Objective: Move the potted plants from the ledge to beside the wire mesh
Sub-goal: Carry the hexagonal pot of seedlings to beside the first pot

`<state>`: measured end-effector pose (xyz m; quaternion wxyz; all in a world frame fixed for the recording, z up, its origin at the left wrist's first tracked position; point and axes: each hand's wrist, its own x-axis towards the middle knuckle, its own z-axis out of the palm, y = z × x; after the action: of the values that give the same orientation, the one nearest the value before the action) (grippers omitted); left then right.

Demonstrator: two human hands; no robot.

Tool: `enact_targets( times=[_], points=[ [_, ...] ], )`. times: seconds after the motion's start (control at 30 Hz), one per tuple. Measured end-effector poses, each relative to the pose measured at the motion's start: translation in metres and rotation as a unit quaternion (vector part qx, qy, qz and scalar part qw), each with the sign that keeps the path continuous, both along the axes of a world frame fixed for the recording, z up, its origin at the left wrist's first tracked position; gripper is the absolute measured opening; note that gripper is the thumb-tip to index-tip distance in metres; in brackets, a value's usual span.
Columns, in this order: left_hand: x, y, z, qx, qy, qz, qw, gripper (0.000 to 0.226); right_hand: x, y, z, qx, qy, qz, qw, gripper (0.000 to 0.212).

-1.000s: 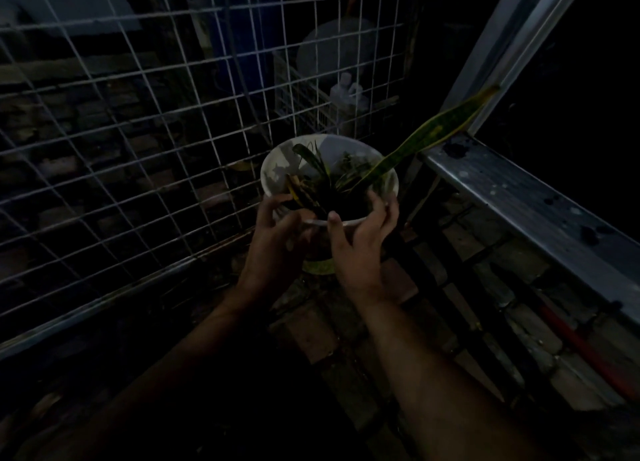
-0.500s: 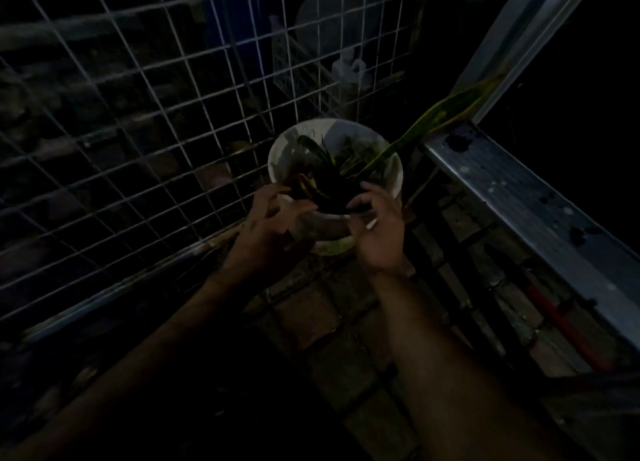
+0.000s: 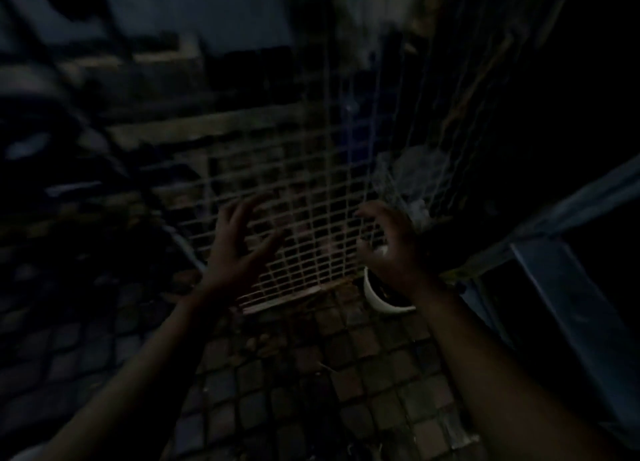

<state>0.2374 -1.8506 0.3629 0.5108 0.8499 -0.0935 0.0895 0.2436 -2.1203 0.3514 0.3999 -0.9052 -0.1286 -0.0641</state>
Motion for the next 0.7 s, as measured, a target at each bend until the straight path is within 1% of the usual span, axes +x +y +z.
enact_targets(
  times=[0.07, 0.13, 0.2, 0.27, 0.37, 0.5, 0.57, 0.63, 0.7],
  points=[
    [-0.022, 0.054, 0.099, -0.012, -0.019, 0.049, 0.999, 0.05, 0.006, 0.054, 0.1, -0.005, -0.014, 0.048, 0.999, 0.042],
    [-0.044, 0.11, 0.185, -0.018, -0.038, 0.081, 0.996, 0.045, 0.01, 0.111, 0.188, -0.008, -0.053, 0.088, 0.995, 0.04],
    [-0.07, 0.172, 0.253, -0.009, -0.06, 0.115, 0.992, 0.042, 0.008, 0.175, 0.26, -0.007, -0.099, 0.136, 0.986, 0.041],
    [-0.098, 0.233, 0.305, -0.016, -0.083, 0.147, 0.986, 0.04, 0.003, 0.243, 0.315, 0.012, -0.118, 0.176, 0.977, 0.045],
    [-0.132, 0.32, 0.36, 0.002, -0.114, 0.191, 0.975, 0.044, 0.001, 0.34, 0.372, 0.041, -0.162, 0.224, 0.96, 0.046],
    [-0.185, 0.437, 0.414, 0.044, -0.149, 0.286, 0.945, 0.046, -0.006, 0.476, 0.428, 0.078, -0.2, 0.281, 0.935, 0.041],
    [-0.188, 0.457, 0.422, 0.049, -0.152, 0.305, 0.939, 0.048, 0.0, 0.5, 0.437, 0.086, -0.197, 0.289, 0.933, 0.04],
    [-0.2, 0.498, 0.431, 0.044, -0.161, 0.334, 0.928, 0.044, 0.0, 0.552, 0.449, 0.083, -0.216, 0.309, 0.922, 0.04],
    [-0.205, 0.541, 0.435, 0.056, -0.182, 0.368, 0.91, 0.042, 0.005, 0.604, 0.459, 0.077, -0.213, 0.332, 0.915, 0.039]
  ],
)
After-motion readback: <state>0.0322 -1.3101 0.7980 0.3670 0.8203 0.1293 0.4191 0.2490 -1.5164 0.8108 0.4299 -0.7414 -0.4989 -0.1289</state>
